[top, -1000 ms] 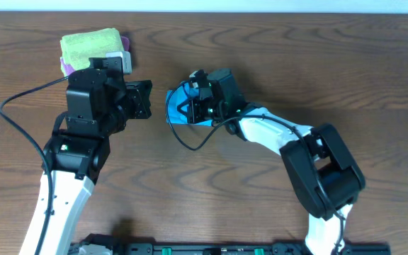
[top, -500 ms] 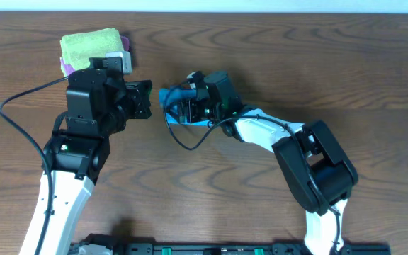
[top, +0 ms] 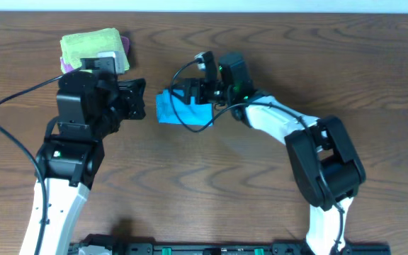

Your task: Fold the cloth

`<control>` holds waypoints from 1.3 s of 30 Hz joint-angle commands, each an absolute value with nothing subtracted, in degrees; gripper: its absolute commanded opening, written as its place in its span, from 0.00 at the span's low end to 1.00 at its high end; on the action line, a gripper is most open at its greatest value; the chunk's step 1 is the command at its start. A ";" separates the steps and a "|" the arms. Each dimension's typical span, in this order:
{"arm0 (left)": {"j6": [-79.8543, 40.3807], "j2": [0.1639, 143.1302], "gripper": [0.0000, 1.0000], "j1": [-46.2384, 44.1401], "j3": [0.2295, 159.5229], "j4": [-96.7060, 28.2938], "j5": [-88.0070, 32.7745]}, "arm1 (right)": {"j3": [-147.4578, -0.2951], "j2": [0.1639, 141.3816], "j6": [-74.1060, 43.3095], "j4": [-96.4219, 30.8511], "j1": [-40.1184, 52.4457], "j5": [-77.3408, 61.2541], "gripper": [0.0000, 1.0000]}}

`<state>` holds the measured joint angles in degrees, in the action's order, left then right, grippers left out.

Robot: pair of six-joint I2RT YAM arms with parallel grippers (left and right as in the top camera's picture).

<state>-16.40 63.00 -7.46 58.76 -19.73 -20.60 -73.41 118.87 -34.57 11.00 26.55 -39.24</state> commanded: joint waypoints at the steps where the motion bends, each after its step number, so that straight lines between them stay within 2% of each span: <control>1: -14.79 62.59 0.06 -6.59 60.10 -21.74 -20.58 | -74.30 117.86 -34.39 7.77 24.32 -41.78 0.84; 7: -14.09 64.18 0.06 -6.59 59.79 -24.73 -20.71 | -74.32 113.51 -29.12 -2.33 20.91 -38.89 0.84; 21: -14.35 75.90 0.06 -6.59 59.24 -27.49 -24.01 | -74.30 94.89 -13.21 -31.07 14.96 -26.15 0.99; 23: -14.33 77.69 0.16 -6.24 59.24 -27.86 -23.81 | -74.30 92.09 -11.46 -34.85 14.31 -24.29 0.99; 28: -15.44 82.17 0.78 -2.44 59.24 -29.71 -26.55 | -74.30 84.90 -9.15 -42.54 12.25 -20.23 0.99; 29: -15.42 82.85 0.93 -1.45 59.24 -29.93 -28.08 | -74.30 83.44 -8.45 -43.97 11.81 -19.20 0.99; 30: -15.40 83.26 0.96 -0.64 59.24 -30.09 -29.26 | -74.30 82.28 -8.23 -45.12 11.49 -18.13 0.99; 39: -11.60 79.48 0.95 1.37 59.24 -35.38 -29.58 | -74.30 68.82 -8.05 -55.44 10.70 -0.71 0.99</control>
<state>-13.96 82.50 1.26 58.76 -34.68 -28.56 -73.82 72.77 -9.19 -54.02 10.94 -9.08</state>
